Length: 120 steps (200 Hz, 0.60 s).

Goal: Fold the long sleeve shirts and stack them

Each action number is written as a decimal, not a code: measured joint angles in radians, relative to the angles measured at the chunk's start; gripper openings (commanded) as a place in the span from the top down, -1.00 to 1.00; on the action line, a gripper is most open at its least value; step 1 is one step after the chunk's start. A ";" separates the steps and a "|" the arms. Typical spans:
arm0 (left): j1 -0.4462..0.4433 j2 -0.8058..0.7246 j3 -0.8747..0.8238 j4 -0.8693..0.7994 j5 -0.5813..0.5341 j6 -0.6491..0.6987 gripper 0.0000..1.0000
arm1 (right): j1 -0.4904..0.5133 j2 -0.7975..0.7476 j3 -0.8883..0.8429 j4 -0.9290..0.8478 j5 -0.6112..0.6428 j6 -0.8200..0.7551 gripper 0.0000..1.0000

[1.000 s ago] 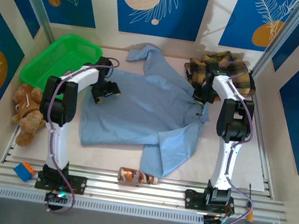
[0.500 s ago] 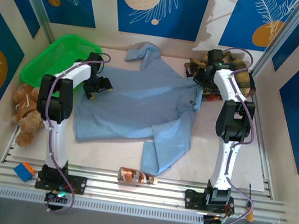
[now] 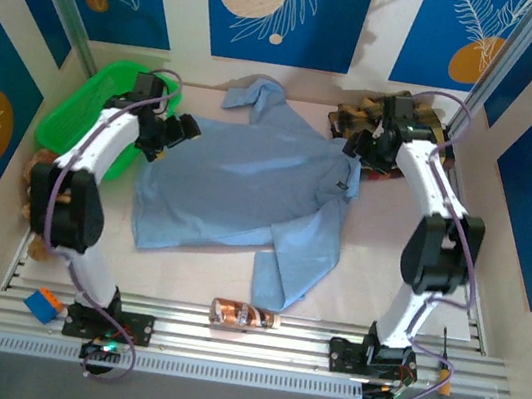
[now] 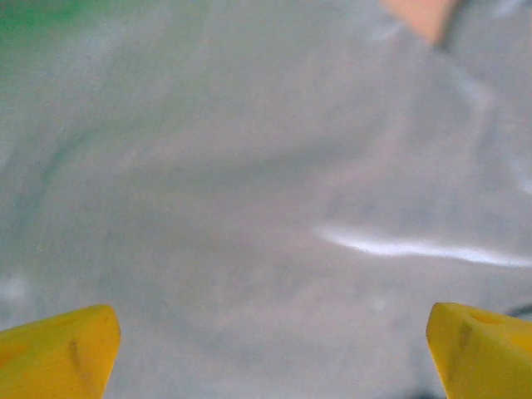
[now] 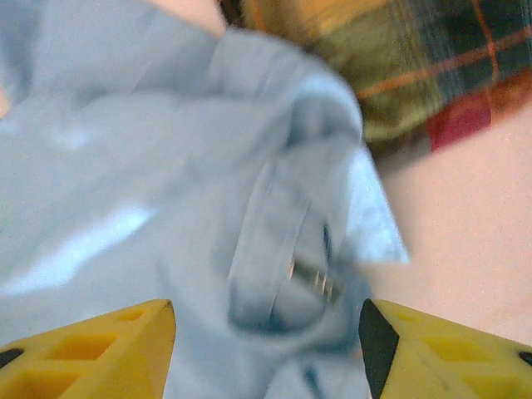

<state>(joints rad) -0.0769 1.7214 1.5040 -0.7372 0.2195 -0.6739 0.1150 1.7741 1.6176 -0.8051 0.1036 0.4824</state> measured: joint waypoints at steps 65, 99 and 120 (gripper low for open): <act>0.031 -0.359 -0.366 -0.141 0.053 0.021 -0.91 | 0.026 -0.292 -0.598 -0.052 -0.146 0.090 -0.12; 0.062 -0.460 -0.601 -0.175 0.101 -0.011 -0.89 | 0.072 -0.293 -0.730 -0.011 -0.169 0.115 -0.08; 0.071 -0.531 -0.675 -0.185 0.121 -0.036 -0.88 | 0.076 -0.293 -0.758 0.035 -0.172 0.119 -0.05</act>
<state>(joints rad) -0.0055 1.1900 0.8291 -0.9218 0.3408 -0.7097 0.1905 1.4807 0.8593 -0.7696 -0.0689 0.6018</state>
